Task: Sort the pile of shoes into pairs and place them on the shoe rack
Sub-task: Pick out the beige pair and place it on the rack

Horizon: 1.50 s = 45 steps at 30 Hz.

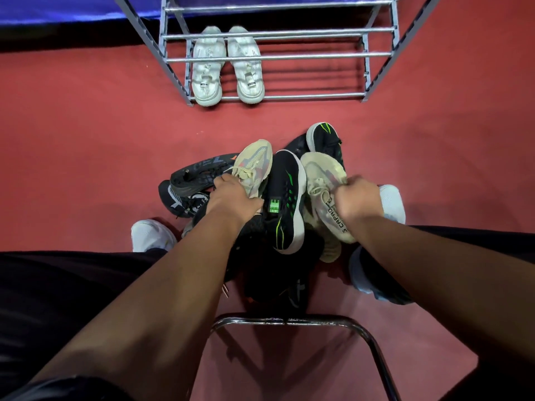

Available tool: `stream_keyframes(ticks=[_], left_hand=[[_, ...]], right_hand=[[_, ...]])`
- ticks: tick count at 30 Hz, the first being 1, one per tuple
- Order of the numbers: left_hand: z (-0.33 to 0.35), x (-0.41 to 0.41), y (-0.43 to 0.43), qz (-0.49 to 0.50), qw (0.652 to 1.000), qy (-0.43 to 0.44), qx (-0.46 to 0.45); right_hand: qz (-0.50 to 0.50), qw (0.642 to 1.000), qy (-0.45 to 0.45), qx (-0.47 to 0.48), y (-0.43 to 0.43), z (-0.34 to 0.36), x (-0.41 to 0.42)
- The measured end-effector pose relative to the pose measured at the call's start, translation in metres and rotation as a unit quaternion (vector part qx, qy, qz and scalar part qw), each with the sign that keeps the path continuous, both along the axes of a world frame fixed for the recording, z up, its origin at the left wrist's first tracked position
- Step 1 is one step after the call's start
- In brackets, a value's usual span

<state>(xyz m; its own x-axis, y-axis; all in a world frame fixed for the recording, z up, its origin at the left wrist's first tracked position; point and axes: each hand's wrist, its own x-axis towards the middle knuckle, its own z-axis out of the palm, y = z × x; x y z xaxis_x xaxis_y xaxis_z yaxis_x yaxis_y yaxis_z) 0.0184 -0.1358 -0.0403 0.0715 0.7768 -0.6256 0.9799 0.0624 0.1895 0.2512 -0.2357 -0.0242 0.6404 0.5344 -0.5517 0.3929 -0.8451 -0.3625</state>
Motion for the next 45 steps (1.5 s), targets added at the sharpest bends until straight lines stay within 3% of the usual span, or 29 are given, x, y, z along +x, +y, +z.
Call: stream_keyframes(ticks=[4, 7, 14, 19, 22, 24, 26, 31, 37, 41, 45], left_hand=[[0.006, 0.000, -0.001, 0.009, 1.000, 0.012, 0.000], [0.007, 0.000, -0.004, 0.010, 1.000, 0.024, 0.005], [0.000, -0.012, -0.006, -0.045, 0.997, 0.050, -0.027], [-0.012, -0.007, -0.006, -0.038, 0.997, 0.059, 0.003], [-0.019, -0.004, -0.003, -0.027, 0.998, 0.059, 0.025], [-0.021, -0.004, 0.001, -0.023, 0.998, 0.049, 0.012], [-0.019, -0.003, 0.010, -0.006, 0.999, 0.042, -0.017], [-0.007, -0.005, 0.024, 0.063, 0.996, -0.022, -0.052], [0.021, 0.011, 0.032, 0.082, 0.986, -0.133, 0.066], [0.029, 0.034, 0.063, 0.021, 0.980, -0.135, 0.148], [0.012, 0.058, 0.103, -0.020, 0.982, -0.123, 0.144]], right_hand=[[-0.059, 0.994, -0.031, 0.088, 0.010, 0.019, 0.003], [-0.040, 0.992, 0.038, 0.115, 0.032, 0.027, -0.002], [0.102, 0.990, 0.095, -0.033, 0.039, -0.003, -0.042], [0.121, 0.991, 0.006, -0.062, 0.037, -0.022, -0.051], [0.218, 0.968, -0.045, -0.118, 0.045, -0.028, -0.049], [0.266, 0.950, -0.064, -0.151, 0.048, -0.028, -0.048], [0.252, 0.953, -0.058, -0.156, 0.049, -0.031, -0.047], [0.227, 0.972, -0.006, -0.059, 0.042, -0.031, -0.038], [0.215, 0.968, -0.008, 0.128, 0.028, -0.017, -0.015], [0.192, 0.962, -0.047, 0.187, 0.045, -0.013, 0.006], [0.195, 0.961, -0.068, 0.182, 0.082, -0.022, 0.037]])
